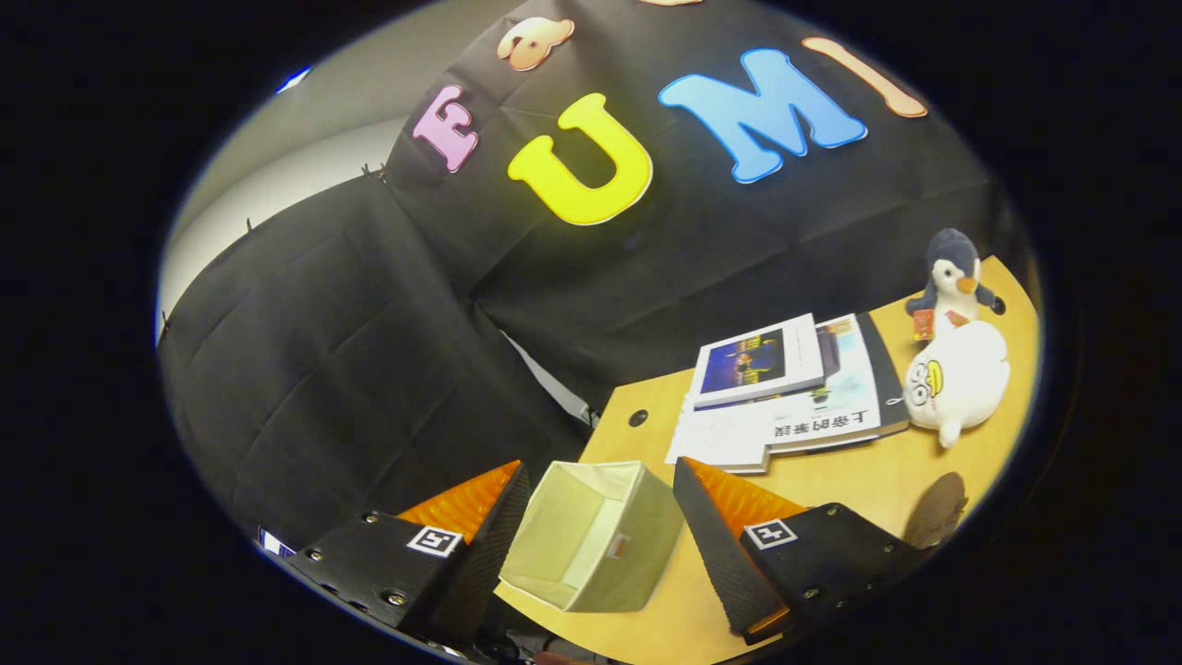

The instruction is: Open the storage box then place both shoes into the box .Put the left shoe in first, then the right shoe, with the right side of both shoes facing outward in a uniform manner.

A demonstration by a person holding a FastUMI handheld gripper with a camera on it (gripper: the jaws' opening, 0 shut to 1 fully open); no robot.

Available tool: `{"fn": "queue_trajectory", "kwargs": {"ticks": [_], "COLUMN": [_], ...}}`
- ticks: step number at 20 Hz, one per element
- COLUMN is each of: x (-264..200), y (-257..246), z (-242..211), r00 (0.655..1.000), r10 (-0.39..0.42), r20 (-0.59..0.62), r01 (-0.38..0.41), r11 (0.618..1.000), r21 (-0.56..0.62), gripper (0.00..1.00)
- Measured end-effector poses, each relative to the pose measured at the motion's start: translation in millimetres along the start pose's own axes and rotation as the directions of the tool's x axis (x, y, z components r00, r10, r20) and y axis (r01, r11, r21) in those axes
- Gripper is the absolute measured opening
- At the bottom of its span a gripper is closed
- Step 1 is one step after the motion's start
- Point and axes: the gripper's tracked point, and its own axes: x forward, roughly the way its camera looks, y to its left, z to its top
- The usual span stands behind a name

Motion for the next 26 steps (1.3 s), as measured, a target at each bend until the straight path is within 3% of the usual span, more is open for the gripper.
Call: {"fn": "queue_trajectory", "kwargs": {"ticks": [5,14,22,26], "x": [-29.9,-57.5,-47.6,-42.7], "y": [-53.3,-112.9,-153.2,-166.7], "z": [-21.0,-71.4,-140.1,-171.8], "r00": [0.994,0.970,0.919,0.883], "r10": [-0.109,-0.214,-0.269,-0.303], "r20": [-0.023,-0.114,-0.289,-0.358], "r01": [0.108,0.211,0.275,0.301], "r11": [0.992,0.977,0.961,0.952], "r21": [-0.059,-0.041,-0.020,-0.063], "gripper": [0.95,0.95,0.96,0.96]}}
